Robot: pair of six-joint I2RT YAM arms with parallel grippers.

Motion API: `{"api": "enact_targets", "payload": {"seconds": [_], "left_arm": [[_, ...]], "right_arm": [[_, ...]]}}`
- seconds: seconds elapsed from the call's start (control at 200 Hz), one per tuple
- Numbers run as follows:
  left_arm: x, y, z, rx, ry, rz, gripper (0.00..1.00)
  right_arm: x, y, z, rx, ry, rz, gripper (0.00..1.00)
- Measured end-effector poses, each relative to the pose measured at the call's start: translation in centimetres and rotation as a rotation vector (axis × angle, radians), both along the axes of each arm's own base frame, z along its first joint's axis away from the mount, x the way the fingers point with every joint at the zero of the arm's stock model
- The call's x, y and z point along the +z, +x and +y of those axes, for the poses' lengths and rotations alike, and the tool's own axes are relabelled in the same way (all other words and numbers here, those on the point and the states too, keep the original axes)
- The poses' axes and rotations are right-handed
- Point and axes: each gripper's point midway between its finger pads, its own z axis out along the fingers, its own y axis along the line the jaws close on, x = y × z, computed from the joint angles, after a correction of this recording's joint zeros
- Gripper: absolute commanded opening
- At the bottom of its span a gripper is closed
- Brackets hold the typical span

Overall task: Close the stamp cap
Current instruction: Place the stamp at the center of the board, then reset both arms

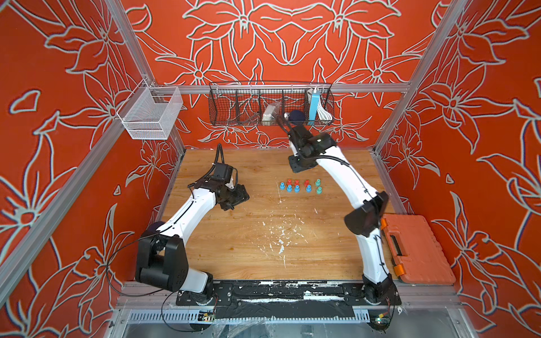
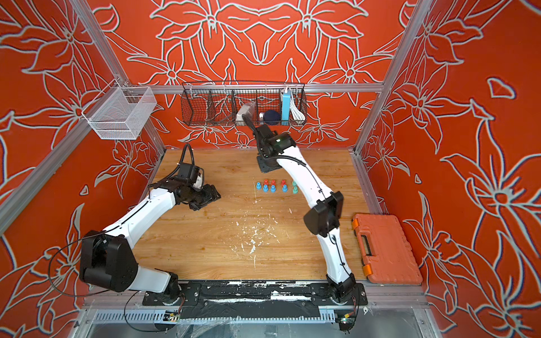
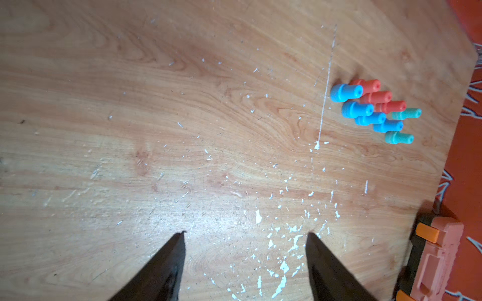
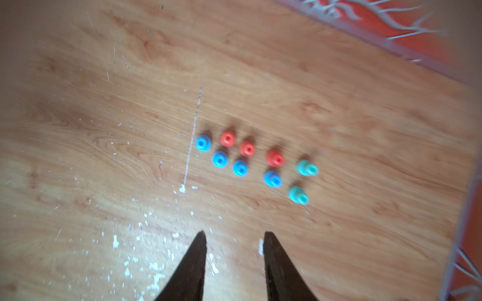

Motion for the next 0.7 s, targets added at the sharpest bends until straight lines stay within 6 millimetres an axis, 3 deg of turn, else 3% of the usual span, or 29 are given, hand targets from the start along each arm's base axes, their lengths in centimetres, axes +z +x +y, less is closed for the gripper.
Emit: {"api": "enact_targets", "payload": {"seconds": [0.085, 0.19, 0.285, 0.38, 0.54, 0.701], "left_arm": [[1.0, -0.3, 0.1, -0.004, 0.004, -0.027, 0.74], [1.6, -0.7, 0.2, -0.008, 0.005, -0.041, 0.74], [1.5, -0.8, 0.2, -0.01, 0.005, -0.038, 0.74], [0.8, -1.2, 0.3, -0.01, 0.008, -0.021, 0.74], [0.3, -1.5, 0.3, -0.01, 0.01, -0.009, 0.74], [0.6, -1.4, 0.5, -0.006, 0.018, -0.022, 0.75]], "right_arm": [[3.6, -2.0, -4.5, -0.056, 0.026, -0.075, 0.41], [4.6, -4.9, -9.8, -0.128, 0.029, -0.125, 0.42], [2.9, -7.8, -13.1, -0.175, 0.016, -0.122, 0.43], [0.2, -9.7, -15.0, -0.207, 0.002, -0.087, 0.43], [-4.3, -11.0, -16.7, -0.242, -0.022, -0.026, 0.44], [-6.2, -11.1, -16.9, -0.252, 0.008, -0.037, 0.46]]}}
